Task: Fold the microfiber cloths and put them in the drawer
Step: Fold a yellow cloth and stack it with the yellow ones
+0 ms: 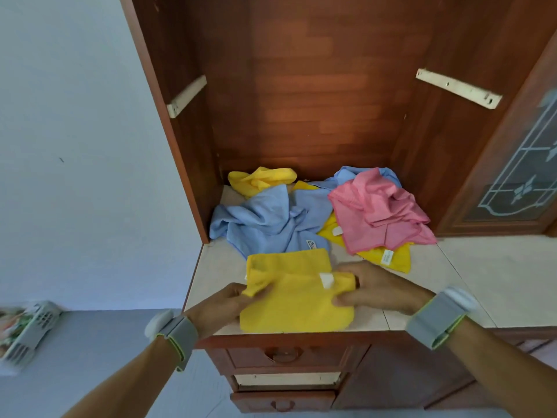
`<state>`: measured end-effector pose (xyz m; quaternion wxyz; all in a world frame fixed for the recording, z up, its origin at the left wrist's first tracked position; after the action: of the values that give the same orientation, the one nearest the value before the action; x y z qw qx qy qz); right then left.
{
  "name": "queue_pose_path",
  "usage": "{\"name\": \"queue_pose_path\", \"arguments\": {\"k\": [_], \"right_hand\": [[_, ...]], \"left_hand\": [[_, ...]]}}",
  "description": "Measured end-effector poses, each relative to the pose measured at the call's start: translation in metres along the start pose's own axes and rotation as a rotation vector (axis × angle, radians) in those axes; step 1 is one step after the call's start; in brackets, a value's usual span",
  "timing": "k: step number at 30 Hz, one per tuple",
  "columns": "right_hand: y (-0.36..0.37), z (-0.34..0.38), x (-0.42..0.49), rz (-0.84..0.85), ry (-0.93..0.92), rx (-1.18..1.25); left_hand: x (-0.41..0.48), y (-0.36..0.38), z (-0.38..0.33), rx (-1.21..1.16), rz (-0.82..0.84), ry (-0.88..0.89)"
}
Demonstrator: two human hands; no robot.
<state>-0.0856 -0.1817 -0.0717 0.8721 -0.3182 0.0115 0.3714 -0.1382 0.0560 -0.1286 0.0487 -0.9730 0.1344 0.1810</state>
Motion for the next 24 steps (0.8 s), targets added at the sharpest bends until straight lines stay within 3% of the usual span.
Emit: {"name": "queue_pose_path", "arguments": {"k": [3,8,11,14,20,24], "right_hand": [[-0.008,-0.025,0.022,-0.333,0.085,0.318],[0.005,-0.051,0.048,-0.648,0.242,-0.122],[0.016,-0.049,0.051,-0.684,0.328,-0.331],[0.022,-0.048,0.057,-0.666,0.36,-0.51],[0.029,-0.047,0.062,-0.659,0.398,-0.61],[0.026,-0.051,0.057,-0.708,0.408,-0.589]], "left_hand": [[0.01,-0.018,0.003,-0.004,-0.281,0.055],[0.029,-0.019,-0.007,0.197,-0.608,0.192],[0.033,-0.017,-0.007,0.504,-0.781,0.142],[0.033,-0.012,0.008,0.747,-0.838,0.035],[0.039,-0.015,0.01,0.892,-0.819,-0.078],[0.03,0.0,-0.01,0.966,-0.992,0.138]]}}
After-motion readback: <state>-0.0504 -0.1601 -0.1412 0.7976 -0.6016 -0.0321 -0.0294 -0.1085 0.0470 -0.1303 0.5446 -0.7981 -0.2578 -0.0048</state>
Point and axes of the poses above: each hand's wrist, its own x-axis towards the middle knuckle, its own y-axis out of the palm, z = x × y, the point moved 6 cm from there along x, towards the middle knuckle, and after that the axes turned 4 degrees about -x, right-handed, at the moved point
